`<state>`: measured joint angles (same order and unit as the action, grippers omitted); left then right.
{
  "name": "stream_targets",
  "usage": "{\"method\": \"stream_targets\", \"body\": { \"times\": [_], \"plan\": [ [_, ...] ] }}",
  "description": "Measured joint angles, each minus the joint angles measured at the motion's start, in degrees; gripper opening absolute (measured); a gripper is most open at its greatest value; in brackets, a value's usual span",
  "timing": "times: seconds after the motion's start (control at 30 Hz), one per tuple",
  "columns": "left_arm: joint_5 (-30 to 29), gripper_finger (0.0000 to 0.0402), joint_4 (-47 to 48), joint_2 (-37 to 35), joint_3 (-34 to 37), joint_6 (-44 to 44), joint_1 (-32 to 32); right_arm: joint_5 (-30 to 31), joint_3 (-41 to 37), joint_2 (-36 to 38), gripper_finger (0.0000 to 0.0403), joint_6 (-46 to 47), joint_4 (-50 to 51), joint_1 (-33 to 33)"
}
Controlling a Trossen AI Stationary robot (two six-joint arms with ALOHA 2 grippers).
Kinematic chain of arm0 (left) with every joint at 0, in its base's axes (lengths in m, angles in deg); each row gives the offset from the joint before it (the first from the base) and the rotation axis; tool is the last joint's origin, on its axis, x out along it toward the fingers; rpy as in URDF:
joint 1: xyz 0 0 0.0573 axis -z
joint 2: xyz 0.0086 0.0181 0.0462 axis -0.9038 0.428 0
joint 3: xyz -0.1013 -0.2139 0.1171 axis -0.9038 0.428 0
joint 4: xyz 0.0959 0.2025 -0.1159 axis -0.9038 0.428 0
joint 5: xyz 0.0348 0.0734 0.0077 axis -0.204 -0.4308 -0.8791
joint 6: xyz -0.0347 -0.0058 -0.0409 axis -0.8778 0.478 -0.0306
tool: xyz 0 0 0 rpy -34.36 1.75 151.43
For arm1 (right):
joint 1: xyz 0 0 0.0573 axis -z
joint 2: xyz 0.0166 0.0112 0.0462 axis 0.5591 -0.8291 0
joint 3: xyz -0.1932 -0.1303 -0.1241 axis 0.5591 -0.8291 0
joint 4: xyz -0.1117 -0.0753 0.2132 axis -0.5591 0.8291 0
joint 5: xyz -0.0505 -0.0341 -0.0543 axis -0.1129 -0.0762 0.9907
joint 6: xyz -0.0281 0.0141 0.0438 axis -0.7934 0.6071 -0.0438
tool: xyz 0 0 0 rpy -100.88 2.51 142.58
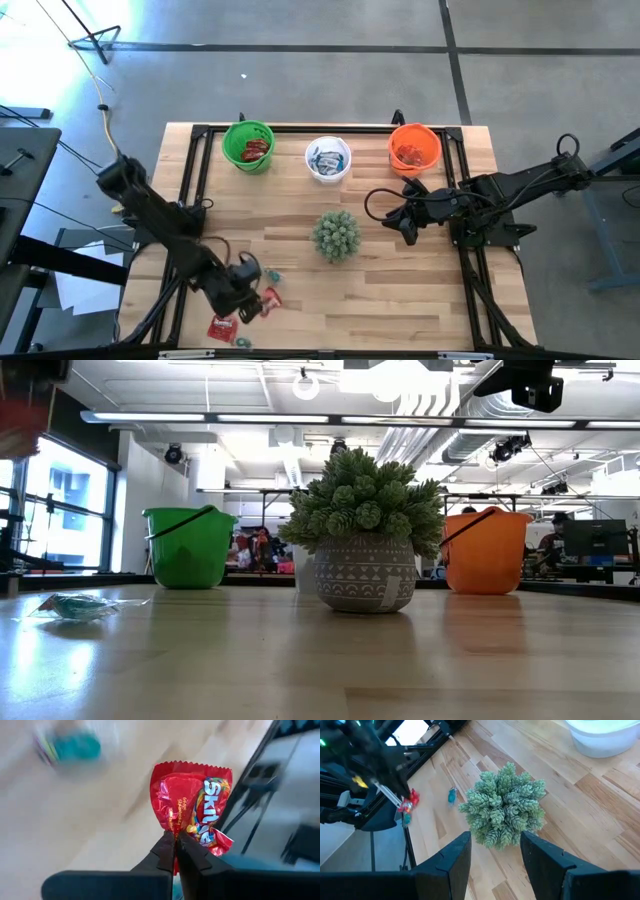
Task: Sort candy
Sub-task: Put the red candy into the green bucket
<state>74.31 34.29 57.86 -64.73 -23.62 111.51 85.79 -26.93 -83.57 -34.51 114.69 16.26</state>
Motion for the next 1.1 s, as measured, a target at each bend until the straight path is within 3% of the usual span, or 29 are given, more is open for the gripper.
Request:
{"method": "stream_targets", "body": {
  "times": [0.13,0.27,0.37,0.67,0.93,1.1],
  "plan": [
    [-11.48,0.0,4.34,-7.48,-0.03,1.45,0.02,0.0,0.0,-0.02,0.0165,-0.02,0.01,0.01],
    [-27.07,0.0,7.84,-14.21,-0.08,8.35,-0.2,0.0,0.0,-0.02,0.0165,-0.01,0.01,0.01],
    [-33.88,0.0,10.86,-18.12,-0.16,15.22,-2.13,-0.01,0.0,-0.02,0.0165,0.0,0.01,0.0],
    [-37.85,0.0,22.87,-26.09,-0.16,30.98,-17.46,-0.01,0.0,0.0,0.0165,0.0,-0.01,0.02],
    [-41.88,0.0,24.01,-32.28,-0.16,50.52,-35.0,0.0,0.0,-0.02,0.0165,0.0,0.0,0.0],
    [-41.83,0.0,27.74,-34.09,-0.18,56.39,-45.35,-0.01,0.0,-0.02,0.0165,0.0,-0.01,0.0]
  ]
}}
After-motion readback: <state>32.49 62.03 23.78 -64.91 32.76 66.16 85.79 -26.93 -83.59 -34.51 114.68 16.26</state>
